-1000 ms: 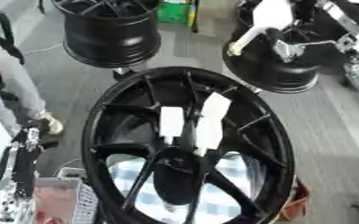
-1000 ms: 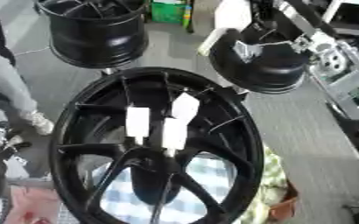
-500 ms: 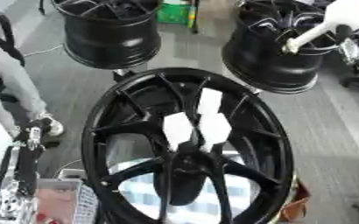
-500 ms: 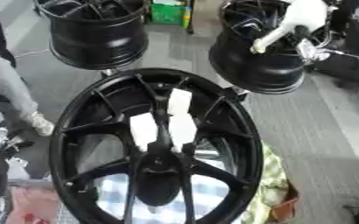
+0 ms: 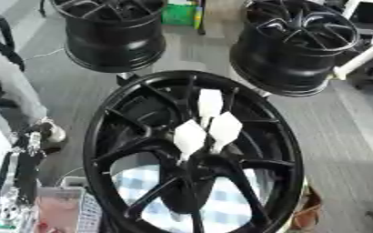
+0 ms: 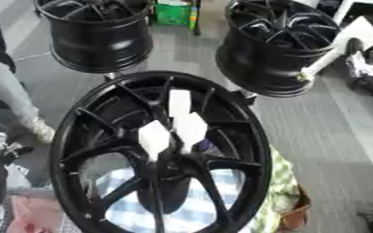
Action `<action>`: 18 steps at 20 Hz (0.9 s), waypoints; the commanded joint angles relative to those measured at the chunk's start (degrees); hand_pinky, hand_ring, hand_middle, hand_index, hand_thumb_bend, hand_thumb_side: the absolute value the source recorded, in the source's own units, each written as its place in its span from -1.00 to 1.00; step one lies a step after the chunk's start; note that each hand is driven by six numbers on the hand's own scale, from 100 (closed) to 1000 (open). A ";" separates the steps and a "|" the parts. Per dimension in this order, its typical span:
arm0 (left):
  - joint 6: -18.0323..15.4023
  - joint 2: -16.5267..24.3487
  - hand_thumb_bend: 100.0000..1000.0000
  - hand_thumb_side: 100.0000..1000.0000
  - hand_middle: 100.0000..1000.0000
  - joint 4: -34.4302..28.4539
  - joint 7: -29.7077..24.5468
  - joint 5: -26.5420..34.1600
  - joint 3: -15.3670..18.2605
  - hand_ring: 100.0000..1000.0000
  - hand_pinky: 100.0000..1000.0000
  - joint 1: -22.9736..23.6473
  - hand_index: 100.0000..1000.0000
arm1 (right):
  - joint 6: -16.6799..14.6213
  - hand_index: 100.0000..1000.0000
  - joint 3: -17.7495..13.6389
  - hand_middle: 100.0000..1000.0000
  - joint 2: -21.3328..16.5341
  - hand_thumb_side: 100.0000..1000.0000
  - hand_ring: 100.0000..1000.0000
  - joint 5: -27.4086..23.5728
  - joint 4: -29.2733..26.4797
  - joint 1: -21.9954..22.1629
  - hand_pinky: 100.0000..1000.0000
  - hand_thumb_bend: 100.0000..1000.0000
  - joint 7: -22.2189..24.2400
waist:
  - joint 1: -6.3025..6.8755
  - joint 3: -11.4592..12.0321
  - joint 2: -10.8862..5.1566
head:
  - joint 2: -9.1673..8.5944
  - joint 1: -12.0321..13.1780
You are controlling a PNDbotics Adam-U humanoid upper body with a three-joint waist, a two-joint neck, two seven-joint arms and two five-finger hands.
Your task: Pull the pin out of the wheel hub.
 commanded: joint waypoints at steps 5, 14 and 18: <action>-0.09 0.73 -1.00 0.53 0.60 -0.87 0.41 0.26 0.63 0.74 0.31 -0.39 0.45 | -4.37 -0.01 -2.76 -0.38 1.85 -0.06 -0.14 -6.68 17.53 1.25 -0.13 -1.00 -12.91 | 0.13 0.19 -0.28 | 0.28 0.44; -0.09 0.69 -1.00 0.53 0.60 -0.83 0.49 0.15 0.71 0.74 0.31 -0.48 0.45 | 5.05 0.90 -4.06 0.67 2.86 0.10 0.37 0.18 33.09 1.38 0.16 -1.00 -20.62 | 0.17 0.20 -0.03 | 0.28 0.50; -0.04 0.64 -1.00 0.53 0.60 -0.81 0.56 0.11 0.75 0.74 0.31 -0.47 0.45 | 8.00 0.94 -4.35 0.80 3.39 0.24 0.51 0.46 35.52 1.27 0.24 -1.00 -26.10 | 0.12 0.35 0.02 | 0.28 0.54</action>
